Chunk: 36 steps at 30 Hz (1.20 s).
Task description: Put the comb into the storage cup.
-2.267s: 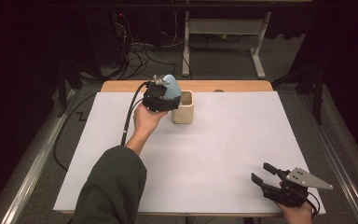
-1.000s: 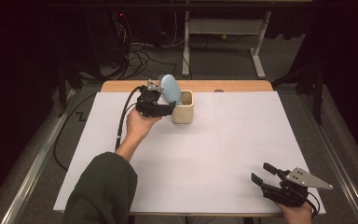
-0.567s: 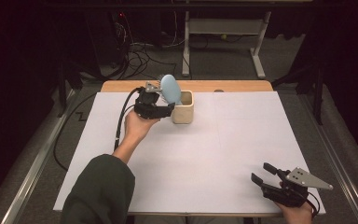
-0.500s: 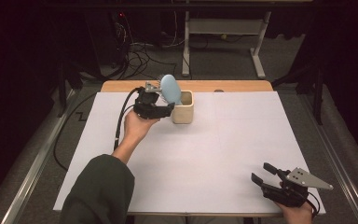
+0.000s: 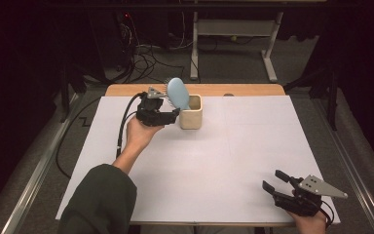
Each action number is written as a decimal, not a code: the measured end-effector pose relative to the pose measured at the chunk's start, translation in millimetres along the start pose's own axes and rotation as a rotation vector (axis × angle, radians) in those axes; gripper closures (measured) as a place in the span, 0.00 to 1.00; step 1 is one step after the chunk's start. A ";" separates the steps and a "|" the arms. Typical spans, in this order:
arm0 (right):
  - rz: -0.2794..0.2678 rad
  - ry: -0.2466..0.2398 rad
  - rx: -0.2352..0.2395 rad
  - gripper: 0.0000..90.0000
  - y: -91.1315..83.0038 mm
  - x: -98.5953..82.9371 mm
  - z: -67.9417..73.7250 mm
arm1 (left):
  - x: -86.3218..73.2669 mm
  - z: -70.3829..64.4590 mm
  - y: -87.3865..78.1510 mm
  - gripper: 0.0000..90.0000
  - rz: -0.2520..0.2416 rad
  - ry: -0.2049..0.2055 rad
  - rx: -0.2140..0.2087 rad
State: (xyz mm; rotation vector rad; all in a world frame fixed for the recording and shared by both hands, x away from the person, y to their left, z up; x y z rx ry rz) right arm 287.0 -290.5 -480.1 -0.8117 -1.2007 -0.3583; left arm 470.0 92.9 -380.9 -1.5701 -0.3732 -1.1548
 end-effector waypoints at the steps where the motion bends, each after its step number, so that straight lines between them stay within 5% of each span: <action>1: 0.000 -0.001 0.000 0.39 0.0 0.0 0.0 | -0.3 0.2 -0.8 0.33 0.000 0.000 -0.001; 36: -0.003 -0.004 -0.002 0.39 -0.3 0.2 0.3 | -19.3 14.5 -35.5 0.34 -0.039 -0.018 0.005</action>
Point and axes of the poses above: each handheld gripper's, and its own axes: y roughly forward along the jaws, x roughly out of its top, z roughly to its left, the point moved 5 cm from there along y, roughly forward along the jaws, and after that the axes turned 8 degrees about x, right-handed, at the moved point
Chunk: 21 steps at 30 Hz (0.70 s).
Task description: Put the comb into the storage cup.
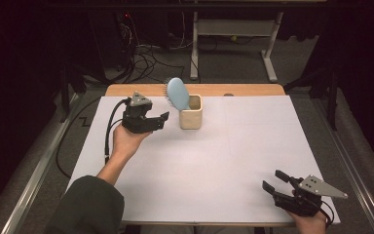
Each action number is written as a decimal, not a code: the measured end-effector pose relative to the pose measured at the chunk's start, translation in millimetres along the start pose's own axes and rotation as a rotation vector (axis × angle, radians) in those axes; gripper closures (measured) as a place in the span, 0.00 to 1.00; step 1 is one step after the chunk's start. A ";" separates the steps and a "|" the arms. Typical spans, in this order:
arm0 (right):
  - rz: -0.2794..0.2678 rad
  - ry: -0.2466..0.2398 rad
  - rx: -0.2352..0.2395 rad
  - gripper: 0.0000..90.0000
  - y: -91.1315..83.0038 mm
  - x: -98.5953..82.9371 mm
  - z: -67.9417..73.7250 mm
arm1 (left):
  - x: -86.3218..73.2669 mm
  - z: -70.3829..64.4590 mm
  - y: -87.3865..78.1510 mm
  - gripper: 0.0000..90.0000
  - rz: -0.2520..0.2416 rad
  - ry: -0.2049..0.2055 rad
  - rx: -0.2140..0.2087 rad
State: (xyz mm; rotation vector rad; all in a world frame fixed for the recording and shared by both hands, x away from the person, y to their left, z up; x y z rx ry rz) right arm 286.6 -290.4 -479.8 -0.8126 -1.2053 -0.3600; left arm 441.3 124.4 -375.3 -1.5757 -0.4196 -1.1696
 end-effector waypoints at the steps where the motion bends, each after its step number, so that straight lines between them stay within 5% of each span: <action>1: 0.000 0.000 0.000 0.39 0.0 0.0 -0.1 | -1.1 0.4 -1.1 0.34 0.000 0.000 0.001; 21: 0.002 0.000 -0.001 0.39 0.2 -0.1 -0.1 | -15.9 4.2 -15.8 0.37 -0.022 -0.002 -0.007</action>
Point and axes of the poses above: each handheld gripper's, and its own axes: y roughly forward along the jaws, x roughly out of its top, z roughly to its left, the point moved 5 cm from there along y, roughly forward along the jaws, and after that the axes turned 8 degrees about x, right-handed, at the moved point
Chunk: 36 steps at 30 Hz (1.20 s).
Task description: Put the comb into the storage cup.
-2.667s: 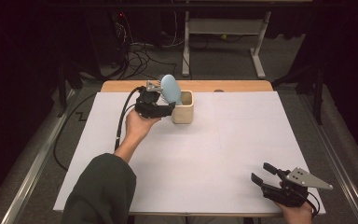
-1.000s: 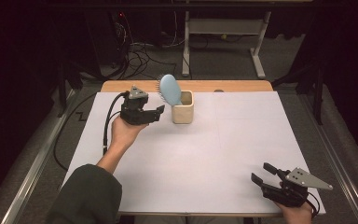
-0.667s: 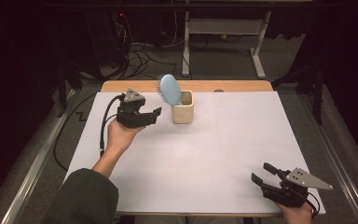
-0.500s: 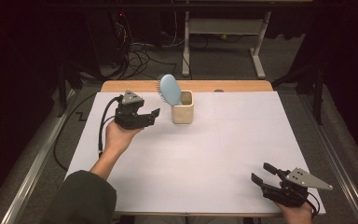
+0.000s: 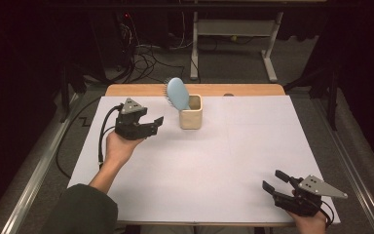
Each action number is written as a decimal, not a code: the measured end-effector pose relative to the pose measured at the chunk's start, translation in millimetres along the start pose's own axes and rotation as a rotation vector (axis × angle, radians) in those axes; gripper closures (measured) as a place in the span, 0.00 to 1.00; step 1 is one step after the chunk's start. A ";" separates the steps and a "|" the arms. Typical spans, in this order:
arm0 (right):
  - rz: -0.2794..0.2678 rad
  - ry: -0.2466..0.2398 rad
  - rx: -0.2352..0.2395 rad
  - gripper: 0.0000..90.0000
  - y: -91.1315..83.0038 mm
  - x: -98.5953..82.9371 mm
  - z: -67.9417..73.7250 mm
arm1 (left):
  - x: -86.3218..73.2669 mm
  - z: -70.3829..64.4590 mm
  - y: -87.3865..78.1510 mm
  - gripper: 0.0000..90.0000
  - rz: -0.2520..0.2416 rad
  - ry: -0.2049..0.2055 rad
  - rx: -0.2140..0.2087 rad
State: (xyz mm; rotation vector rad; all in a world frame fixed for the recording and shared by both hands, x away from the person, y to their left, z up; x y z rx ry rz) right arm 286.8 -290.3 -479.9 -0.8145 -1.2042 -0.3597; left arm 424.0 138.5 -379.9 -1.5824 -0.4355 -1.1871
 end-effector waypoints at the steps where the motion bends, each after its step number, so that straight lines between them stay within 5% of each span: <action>1: 0.000 0.000 0.000 0.39 0.0 0.0 0.0 | -1.1 0.1 -0.2 0.37 0.003 0.003 0.000; 36: 0.002 0.007 -0.001 0.39 -0.2 -0.1 0.1 | -25.2 -0.4 -21.3 0.37 -0.003 0.018 -0.010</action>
Point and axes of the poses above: each handheld gripper's, and its own axes: y roughly forward along the jaws, x roughly out of its top, z roughly to its left, the point moved 5 cm from there along y, roughly forward along the jaws, and after that the axes turned 8 degrees about x, right-handed, at the moved point
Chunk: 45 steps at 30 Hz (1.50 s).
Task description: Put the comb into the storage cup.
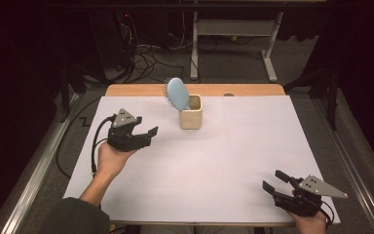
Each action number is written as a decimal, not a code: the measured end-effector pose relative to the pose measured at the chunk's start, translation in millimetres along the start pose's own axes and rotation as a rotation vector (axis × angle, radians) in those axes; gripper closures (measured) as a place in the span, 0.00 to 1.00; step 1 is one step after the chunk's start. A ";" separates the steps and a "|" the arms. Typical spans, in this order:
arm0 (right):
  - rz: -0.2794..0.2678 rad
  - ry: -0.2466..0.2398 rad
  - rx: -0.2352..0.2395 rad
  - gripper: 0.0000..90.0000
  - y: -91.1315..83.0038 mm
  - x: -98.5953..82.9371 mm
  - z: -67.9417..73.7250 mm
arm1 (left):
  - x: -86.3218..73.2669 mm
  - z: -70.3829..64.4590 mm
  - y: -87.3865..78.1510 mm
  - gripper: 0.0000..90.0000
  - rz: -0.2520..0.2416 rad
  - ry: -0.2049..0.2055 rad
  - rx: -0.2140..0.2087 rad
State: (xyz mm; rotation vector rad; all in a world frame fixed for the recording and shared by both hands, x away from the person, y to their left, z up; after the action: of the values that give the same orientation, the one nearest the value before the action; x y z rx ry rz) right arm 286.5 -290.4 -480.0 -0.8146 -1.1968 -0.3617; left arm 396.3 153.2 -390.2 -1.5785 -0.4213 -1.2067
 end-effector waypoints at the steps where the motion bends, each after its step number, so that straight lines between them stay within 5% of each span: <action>1: 0.000 0.000 0.000 0.39 0.0 0.0 0.0 | -0.9 0.4 -0.5 0.37 0.000 0.002 0.000; 45: -0.002 0.002 -0.001 0.39 -0.2 0.1 0.4 | -27.5 12.7 -31.2 0.37 -0.035 -0.066 0.004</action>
State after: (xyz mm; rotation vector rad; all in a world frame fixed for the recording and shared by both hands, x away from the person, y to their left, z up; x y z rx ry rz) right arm 286.2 -290.2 -479.7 -0.8142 -1.1953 -0.3645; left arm 366.8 184.5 -396.7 -1.6168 -0.4960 -1.1816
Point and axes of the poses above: each handheld gripper's, and its own axes: y roughly forward along the jaws, x roughly out of its top, z roughly to its left, the point moved 5 cm from there along y, roughly forward along the jaws, and after that the axes turned 8 degrees about x, right-handed, at the moved point
